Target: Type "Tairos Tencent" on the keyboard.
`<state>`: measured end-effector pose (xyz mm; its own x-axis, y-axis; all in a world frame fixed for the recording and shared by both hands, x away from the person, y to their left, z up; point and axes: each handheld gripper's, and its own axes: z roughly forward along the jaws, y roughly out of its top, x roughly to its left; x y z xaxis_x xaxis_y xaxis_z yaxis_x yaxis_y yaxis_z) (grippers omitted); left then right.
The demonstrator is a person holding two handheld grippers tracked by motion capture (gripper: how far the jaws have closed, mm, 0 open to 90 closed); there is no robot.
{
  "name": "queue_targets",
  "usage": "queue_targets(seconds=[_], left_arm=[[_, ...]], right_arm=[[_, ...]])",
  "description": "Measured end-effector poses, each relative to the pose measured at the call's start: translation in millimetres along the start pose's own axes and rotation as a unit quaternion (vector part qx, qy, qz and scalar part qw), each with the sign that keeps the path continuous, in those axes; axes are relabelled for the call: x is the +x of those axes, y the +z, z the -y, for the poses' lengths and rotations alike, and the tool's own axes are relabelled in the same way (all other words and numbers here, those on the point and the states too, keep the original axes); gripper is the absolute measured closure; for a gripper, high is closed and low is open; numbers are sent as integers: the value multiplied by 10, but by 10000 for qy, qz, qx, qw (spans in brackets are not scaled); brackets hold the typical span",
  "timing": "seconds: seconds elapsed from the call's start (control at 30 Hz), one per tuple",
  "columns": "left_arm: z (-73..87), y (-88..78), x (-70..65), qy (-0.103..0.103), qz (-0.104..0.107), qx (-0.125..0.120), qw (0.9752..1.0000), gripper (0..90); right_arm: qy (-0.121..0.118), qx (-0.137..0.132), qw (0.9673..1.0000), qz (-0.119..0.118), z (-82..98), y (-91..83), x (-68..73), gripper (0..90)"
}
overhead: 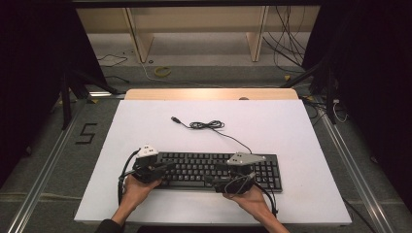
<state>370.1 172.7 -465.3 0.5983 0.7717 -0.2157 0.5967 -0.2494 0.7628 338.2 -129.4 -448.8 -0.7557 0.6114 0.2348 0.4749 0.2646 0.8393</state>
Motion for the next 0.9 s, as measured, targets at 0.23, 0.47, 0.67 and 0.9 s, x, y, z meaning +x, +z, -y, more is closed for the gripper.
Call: queue_targets(seconds=[0.23,0.47,0.67,0.9], left_arm=[[-67,119,-24,32,-10,133,9999,888],[-73,210,-1,34,-102,319,9994,889],[-64,250,-4,25,-125,379,9992,889],[-49,278,-5,43,-144,428,9990,889]], right_arm=[[9,-28,10000,-5,22,-27,6,340],[28,-40,10000,-2,41,-55,4,330],[23,-44,10000,-6,48,-57,7,326],[18,-41,10000,-3,51,-57,9,325]])
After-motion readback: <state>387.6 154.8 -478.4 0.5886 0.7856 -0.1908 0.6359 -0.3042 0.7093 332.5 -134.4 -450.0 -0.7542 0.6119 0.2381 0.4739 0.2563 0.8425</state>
